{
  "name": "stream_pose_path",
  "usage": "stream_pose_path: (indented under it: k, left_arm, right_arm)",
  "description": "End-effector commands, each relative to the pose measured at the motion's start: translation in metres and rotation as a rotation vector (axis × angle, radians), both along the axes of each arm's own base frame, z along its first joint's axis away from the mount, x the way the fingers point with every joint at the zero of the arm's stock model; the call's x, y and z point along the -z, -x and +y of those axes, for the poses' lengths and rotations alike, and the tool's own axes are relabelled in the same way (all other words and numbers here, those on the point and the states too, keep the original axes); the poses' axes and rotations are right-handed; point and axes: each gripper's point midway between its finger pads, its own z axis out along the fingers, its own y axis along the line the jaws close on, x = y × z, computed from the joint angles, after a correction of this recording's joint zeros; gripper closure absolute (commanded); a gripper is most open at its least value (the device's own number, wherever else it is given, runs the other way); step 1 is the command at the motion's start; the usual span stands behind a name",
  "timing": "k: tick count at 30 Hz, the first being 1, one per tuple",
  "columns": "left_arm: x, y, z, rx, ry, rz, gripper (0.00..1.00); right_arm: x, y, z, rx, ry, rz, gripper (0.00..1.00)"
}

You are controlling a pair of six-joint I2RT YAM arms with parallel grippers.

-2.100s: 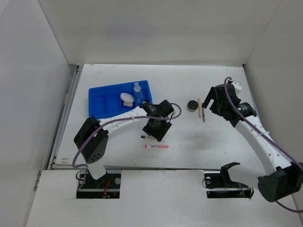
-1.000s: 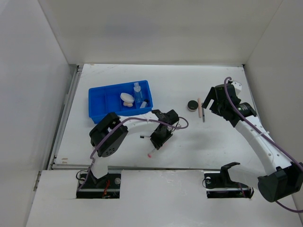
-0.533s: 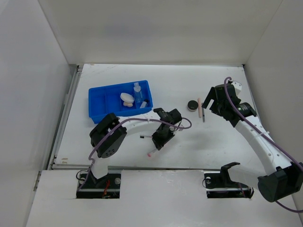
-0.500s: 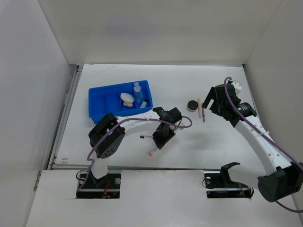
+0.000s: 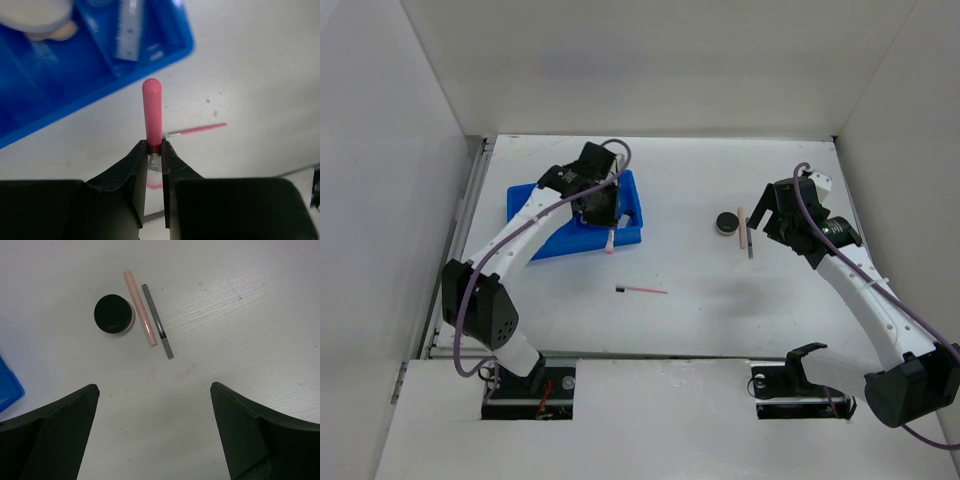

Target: Organize the makeup

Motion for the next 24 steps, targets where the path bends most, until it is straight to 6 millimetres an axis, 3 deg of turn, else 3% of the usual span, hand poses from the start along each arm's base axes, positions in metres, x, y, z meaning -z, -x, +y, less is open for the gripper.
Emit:
stream_pose_path:
  k: [1,7,10,11,12,14,22,24]
  left_arm:
    - [-0.005,-0.029,0.04,-0.254,-0.04,-0.015,1.0]
    - [-0.004,-0.083,0.106,-0.514,-0.112,-0.046,1.0]
    - [-0.007,-0.104,0.122,-0.57,-0.124,-0.069,1.0]
    - [0.004,-0.108,0.133,-0.595,-0.144,-0.035,1.0]
    - [-0.003,-0.117,0.14,-0.619,-0.158,-0.058,1.0]
    - [0.003,-0.132,0.148,-0.627,-0.17,-0.054,1.0]
    - [0.042,-0.153,0.172,-0.675,-0.279,0.006,1.0]
    - [0.039,-0.156,0.173,-0.68,-0.285,-0.002,0.71]
  right_arm:
    - [-0.013,-0.005,-0.002,0.01,-0.006,-0.055,0.01]
    - [-0.016,-0.004,-0.002,0.005,-0.002,-0.063,0.01]
    - [-0.016,-0.004,-0.001,-0.003,-0.009,-0.061,0.01]
    - [-0.016,-0.004,-0.001,-0.003,-0.009,-0.061,0.01]
    - [-0.019,-0.003,-0.001,-0.003,-0.012,-0.071,0.01]
    - [-0.019,-0.003,-0.001,-0.003,-0.012,-0.071,0.01]
    - [-0.017,-0.001,-0.003,0.004,-0.004,-0.064,0.01]
    - [-0.02,-0.001,-0.005,0.01,0.002,-0.066,0.01]
